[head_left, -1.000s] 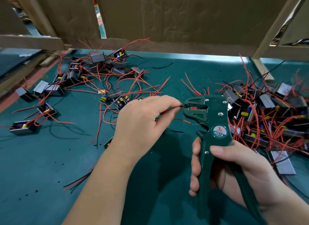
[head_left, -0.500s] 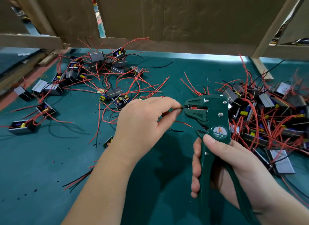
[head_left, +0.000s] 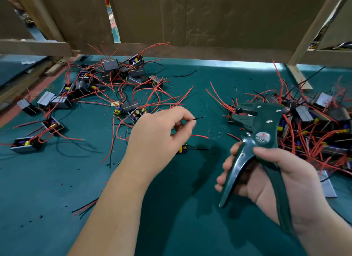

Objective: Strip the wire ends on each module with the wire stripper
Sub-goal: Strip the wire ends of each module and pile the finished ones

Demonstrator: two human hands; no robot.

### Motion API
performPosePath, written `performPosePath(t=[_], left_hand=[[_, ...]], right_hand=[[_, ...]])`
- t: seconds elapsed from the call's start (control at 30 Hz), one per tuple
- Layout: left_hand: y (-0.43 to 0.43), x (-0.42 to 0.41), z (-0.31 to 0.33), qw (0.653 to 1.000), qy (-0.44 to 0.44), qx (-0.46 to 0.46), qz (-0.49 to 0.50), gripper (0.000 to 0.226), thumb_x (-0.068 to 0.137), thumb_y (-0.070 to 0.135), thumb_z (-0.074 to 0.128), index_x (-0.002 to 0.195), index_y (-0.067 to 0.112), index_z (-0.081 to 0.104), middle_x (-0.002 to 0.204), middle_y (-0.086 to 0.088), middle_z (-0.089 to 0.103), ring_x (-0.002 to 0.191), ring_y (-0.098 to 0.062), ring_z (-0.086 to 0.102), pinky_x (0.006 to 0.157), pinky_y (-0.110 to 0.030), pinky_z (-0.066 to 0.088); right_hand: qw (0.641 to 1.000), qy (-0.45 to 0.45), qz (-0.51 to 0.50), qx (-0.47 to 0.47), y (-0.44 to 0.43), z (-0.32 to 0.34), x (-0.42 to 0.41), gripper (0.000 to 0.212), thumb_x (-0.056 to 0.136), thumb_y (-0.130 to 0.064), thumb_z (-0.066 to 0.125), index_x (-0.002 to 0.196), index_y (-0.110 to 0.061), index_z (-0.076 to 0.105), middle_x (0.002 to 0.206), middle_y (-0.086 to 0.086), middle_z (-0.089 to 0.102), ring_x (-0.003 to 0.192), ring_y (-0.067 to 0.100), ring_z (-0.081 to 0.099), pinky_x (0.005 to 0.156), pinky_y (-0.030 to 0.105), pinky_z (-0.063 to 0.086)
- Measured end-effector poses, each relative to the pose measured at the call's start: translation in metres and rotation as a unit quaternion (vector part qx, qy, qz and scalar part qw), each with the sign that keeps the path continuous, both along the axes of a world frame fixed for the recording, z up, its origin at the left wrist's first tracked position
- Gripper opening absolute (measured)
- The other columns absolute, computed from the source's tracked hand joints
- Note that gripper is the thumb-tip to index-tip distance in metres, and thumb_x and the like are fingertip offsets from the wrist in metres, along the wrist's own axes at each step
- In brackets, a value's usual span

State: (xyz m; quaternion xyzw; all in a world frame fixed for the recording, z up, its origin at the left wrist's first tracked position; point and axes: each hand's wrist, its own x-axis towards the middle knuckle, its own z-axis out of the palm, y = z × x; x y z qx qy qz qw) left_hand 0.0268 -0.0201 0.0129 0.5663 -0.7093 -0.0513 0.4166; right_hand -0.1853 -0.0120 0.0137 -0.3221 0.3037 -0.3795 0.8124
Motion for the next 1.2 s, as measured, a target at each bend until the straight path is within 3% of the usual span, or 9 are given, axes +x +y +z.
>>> performPosePath(t=[0.27, 0.37, 0.4, 0.47, 0.53, 0.8, 0.97, 1.2], left_hand=[[0.0, -0.002, 0.001, 0.996, -0.001, -0.06, 0.065, 0.01, 0.091, 0.025, 0.058, 0.089, 0.018, 0.065, 0.067, 0.007, 0.06, 0.056, -0.02, 0.053, 0.062, -0.04, 0.048], [0.0, -0.003, 0.002, 0.994, -0.003, -0.077, 0.073, 0.01, 0.091, 0.023, 0.059, 0.089, 0.016, 0.065, 0.067, 0.009, 0.058, 0.059, -0.016, 0.051, 0.063, -0.04, 0.048], [0.0, -0.003, 0.002, 0.994, 0.001, -0.082, 0.075, 0.01, 0.091, 0.023, 0.058, 0.089, 0.015, 0.065, 0.067, 0.01, 0.057, 0.059, -0.015, 0.051, 0.062, -0.04, 0.048], [0.0, -0.003, 0.002, 0.992, 0.012, -0.096, 0.081, 0.01, 0.091, 0.022, 0.058, 0.089, 0.014, 0.065, 0.067, 0.01, 0.056, 0.06, -0.014, 0.05, 0.061, -0.041, 0.048], [0.0, -0.003, 0.003, 0.989, 0.033, -0.111, 0.092, 0.009, 0.092, 0.021, 0.058, 0.088, 0.015, 0.064, 0.067, 0.01, 0.056, 0.059, -0.014, 0.05, 0.06, -0.04, 0.049], [0.001, -0.012, 0.005, 0.981, 0.052, -0.149, 0.111, 0.012, 0.093, 0.02, 0.057, 0.088, 0.011, 0.064, 0.068, 0.013, 0.053, 0.059, -0.013, 0.05, 0.061, -0.041, 0.05], [0.002, -0.016, 0.005, 0.983, 0.025, -0.149, 0.105, 0.016, 0.092, 0.021, 0.055, 0.088, 0.01, 0.066, 0.07, 0.013, 0.052, 0.062, -0.012, 0.049, 0.062, -0.043, 0.049], [0.002, -0.016, 0.004, 0.983, 0.022, -0.149, 0.104, 0.015, 0.092, 0.02, 0.056, 0.088, 0.009, 0.066, 0.07, 0.013, 0.052, 0.061, -0.011, 0.048, 0.061, -0.044, 0.049]], right_hand=[[0.988, -0.068, 0.14, 0.021, 0.007, -0.002, 0.01, 0.053, 0.052, -0.021, 0.085, 0.095, 0.005, 0.067, 0.082, 0.032, 0.06, 0.07, 0.046, 0.063, 0.067, 0.055, 0.052], [0.964, -0.187, 0.189, 0.032, 0.0, 0.0, 0.019, 0.026, 0.079, 0.013, 0.057, 0.103, 0.018, 0.059, 0.094, 0.042, 0.059, 0.087, 0.052, 0.063, 0.08, 0.053, 0.052], [0.966, -0.179, 0.186, 0.026, 0.0, 0.001, 0.02, 0.026, 0.082, 0.015, 0.052, 0.107, 0.017, 0.058, 0.098, 0.04, 0.06, 0.092, 0.05, 0.063, 0.083, 0.05, 0.052], [0.975, -0.113, 0.189, 0.005, 0.0, -0.002, 0.018, 0.03, 0.074, 0.001, 0.072, 0.102, 0.009, 0.064, 0.091, 0.035, 0.063, 0.084, 0.046, 0.065, 0.076, 0.047, 0.054], [0.983, -0.067, 0.172, 0.007, 0.005, -0.007, 0.01, 0.049, 0.057, -0.016, 0.087, 0.095, 0.006, 0.066, 0.082, 0.033, 0.062, 0.073, 0.043, 0.065, 0.067, 0.046, 0.055], [0.979, -0.091, 0.183, 0.001, 0.006, -0.005, 0.011, 0.045, 0.066, -0.016, 0.084, 0.1, 0.006, 0.063, 0.083, 0.033, 0.062, 0.074, 0.042, 0.066, 0.067, 0.044, 0.055], [0.988, -0.033, 0.147, -0.034, 0.012, -0.003, 0.009, 0.043, 0.065, -0.023, 0.084, 0.096, 0.0, 0.065, 0.08, 0.03, 0.061, 0.071, 0.044, 0.063, 0.069, 0.051, 0.051], [0.992, 0.01, 0.116, -0.041, 0.016, -0.001, 0.01, 0.041, 0.063, -0.03, 0.086, 0.089, -0.004, 0.067, 0.074, 0.026, 0.061, 0.065, 0.043, 0.062, 0.064, 0.049, 0.051]])
